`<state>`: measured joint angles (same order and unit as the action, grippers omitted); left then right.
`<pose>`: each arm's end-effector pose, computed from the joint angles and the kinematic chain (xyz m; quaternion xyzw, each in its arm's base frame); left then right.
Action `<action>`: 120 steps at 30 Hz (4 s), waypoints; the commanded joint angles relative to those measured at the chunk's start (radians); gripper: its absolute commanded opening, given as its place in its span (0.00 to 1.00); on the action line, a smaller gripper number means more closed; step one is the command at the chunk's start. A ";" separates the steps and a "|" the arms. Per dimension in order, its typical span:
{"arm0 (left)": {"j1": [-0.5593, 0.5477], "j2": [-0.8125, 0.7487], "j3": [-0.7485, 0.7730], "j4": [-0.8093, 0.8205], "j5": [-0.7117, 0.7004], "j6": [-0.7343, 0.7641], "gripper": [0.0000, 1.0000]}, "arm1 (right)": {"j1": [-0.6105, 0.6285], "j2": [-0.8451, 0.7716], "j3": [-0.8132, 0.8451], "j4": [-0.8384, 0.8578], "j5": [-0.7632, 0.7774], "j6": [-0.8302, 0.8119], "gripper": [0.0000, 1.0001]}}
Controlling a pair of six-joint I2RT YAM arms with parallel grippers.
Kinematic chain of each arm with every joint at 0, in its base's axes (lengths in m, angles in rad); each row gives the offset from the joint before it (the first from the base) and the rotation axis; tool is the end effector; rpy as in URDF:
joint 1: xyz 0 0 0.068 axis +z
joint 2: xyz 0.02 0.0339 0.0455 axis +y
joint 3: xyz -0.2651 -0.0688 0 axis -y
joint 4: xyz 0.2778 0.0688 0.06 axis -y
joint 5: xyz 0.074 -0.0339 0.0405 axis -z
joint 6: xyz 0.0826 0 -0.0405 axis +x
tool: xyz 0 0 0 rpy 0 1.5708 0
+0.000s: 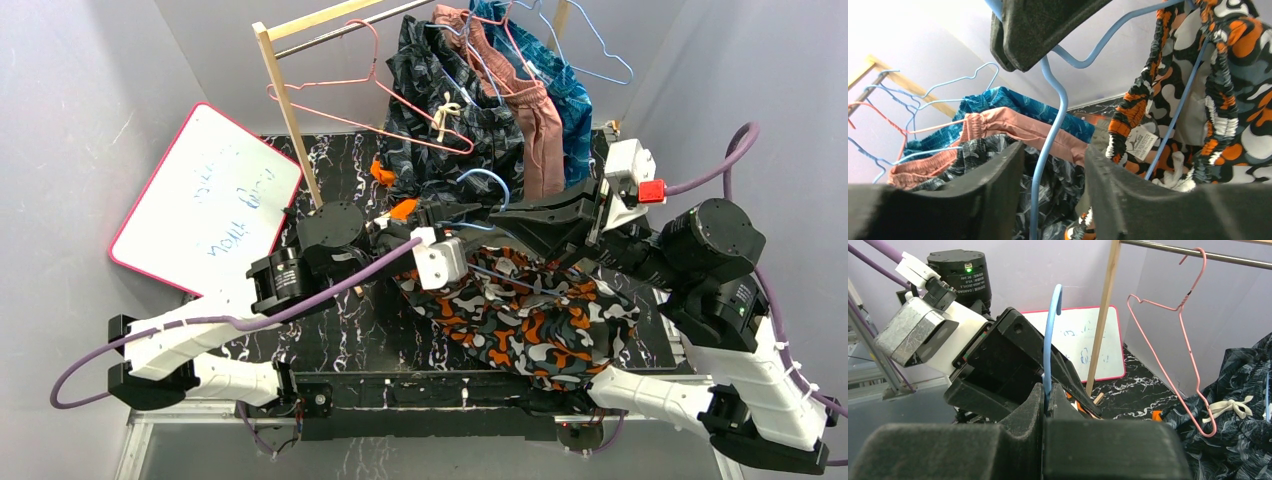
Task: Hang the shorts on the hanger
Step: Hang the shorts on the hanger, then place the hanger at the clothesline.
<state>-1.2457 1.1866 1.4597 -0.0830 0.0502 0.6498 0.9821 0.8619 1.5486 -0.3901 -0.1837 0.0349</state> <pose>0.1001 -0.3099 0.5215 0.5283 0.3558 -0.2415 0.7321 0.0833 0.1520 0.5826 -0.3358 0.4935 0.4374 0.6726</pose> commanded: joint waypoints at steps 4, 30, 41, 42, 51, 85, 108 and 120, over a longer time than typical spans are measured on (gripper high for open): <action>0.000 -0.046 -0.034 0.128 0.010 0.009 0.25 | -0.001 -0.027 -0.004 0.108 -0.018 0.002 0.00; 0.000 -0.110 -0.105 0.297 -0.058 -0.072 0.00 | 0.000 -0.037 0.019 -0.151 0.101 -0.138 0.57; 0.000 -0.135 -0.123 0.280 -0.009 -0.068 0.00 | 0.000 0.010 0.046 -0.092 0.131 -0.168 0.62; 0.000 -0.140 -0.129 0.275 -0.006 -0.066 0.00 | -0.001 0.016 0.055 -0.099 0.130 -0.170 0.62; 0.000 -0.192 -0.168 0.300 0.003 -0.059 0.00 | 0.000 0.115 0.159 -0.236 -0.023 -0.150 0.41; 0.001 -0.648 -0.235 0.113 -0.330 -0.069 0.98 | 0.002 0.213 0.498 -0.201 0.368 -0.170 0.00; 0.000 -0.743 -0.355 0.107 -0.434 -0.104 0.98 | 0.004 0.309 0.510 -0.261 0.187 -0.102 0.00; 0.000 -0.779 -0.423 0.119 -0.515 -0.104 0.98 | 0.003 0.500 0.479 -0.053 0.277 -0.052 0.00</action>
<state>-1.2411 0.4484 1.0565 0.0059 -0.4191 0.5571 0.9829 1.3148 1.9892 -0.6403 0.0391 -0.0406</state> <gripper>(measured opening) 0.983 0.033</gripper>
